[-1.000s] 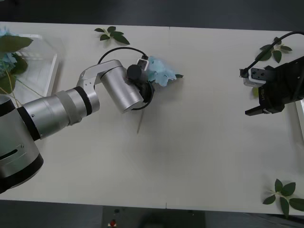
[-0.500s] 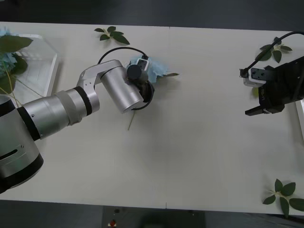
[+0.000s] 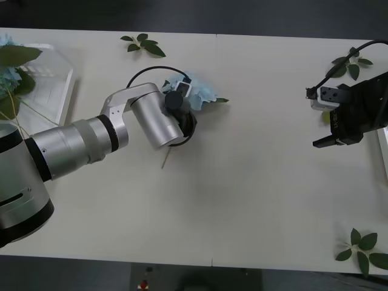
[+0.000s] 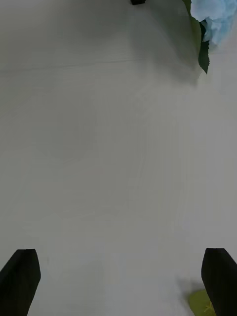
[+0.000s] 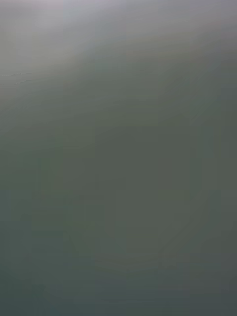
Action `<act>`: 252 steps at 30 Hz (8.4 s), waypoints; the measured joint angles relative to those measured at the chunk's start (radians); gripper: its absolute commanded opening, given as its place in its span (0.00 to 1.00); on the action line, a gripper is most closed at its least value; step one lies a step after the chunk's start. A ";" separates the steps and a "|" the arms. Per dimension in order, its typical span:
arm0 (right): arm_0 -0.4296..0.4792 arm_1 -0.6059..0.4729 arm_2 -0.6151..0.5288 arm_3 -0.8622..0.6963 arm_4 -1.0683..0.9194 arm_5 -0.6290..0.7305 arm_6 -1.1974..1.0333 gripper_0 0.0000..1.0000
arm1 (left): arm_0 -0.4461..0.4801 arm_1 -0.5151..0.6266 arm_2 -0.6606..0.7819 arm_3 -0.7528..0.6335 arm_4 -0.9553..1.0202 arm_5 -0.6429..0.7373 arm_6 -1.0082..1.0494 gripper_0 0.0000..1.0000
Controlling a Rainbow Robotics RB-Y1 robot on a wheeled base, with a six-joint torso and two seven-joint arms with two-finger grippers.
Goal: Put the red flowers into the right box and the blue flowers into the left box
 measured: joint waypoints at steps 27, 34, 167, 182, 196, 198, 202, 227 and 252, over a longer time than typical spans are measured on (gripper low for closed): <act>0.000 0.000 0.000 0.000 0.000 0.000 0.000 0.96 | -0.001 0.000 -0.005 0.000 -0.021 -0.001 0.000 0.00; 0.000 0.000 0.000 0.000 0.000 0.000 0.000 0.95 | -0.008 0.031 -0.005 -0.025 0.056 0.000 0.000 0.00; -0.001 0.000 0.000 0.002 -0.001 0.000 0.000 0.96 | 0.630 0.443 1.015 -0.105 -0.148 -0.286 0.067 1.00; -0.001 0.000 0.000 0.002 -0.001 0.000 0.000 0.95 | 0.630 0.468 1.058 -0.302 -0.137 0.131 0.065 1.00; -0.001 0.000 0.000 0.002 -0.001 0.000 0.000 0.96 | 0.630 0.519 1.402 -0.714 0.254 0.837 -0.358 1.00; -0.001 0.000 0.000 0.002 -0.001 0.000 0.000 0.95 | 0.630 0.519 1.412 -0.755 0.357 0.846 -0.515 1.00; -0.001 0.000 0.000 0.002 -0.001 0.000 0.000 0.95 | 0.630 0.519 1.397 -0.841 0.491 0.850 -0.808 1.00; -0.002 0.000 0.000 0.003 -0.001 0.000 0.000 0.96 | 0.413 0.478 0.473 -1.221 0.708 0.350 -1.077 1.00; -0.002 0.000 0.000 0.003 -0.001 0.000 0.000 0.96 | 0.414 0.480 0.701 -1.080 0.453 0.602 -1.164 1.00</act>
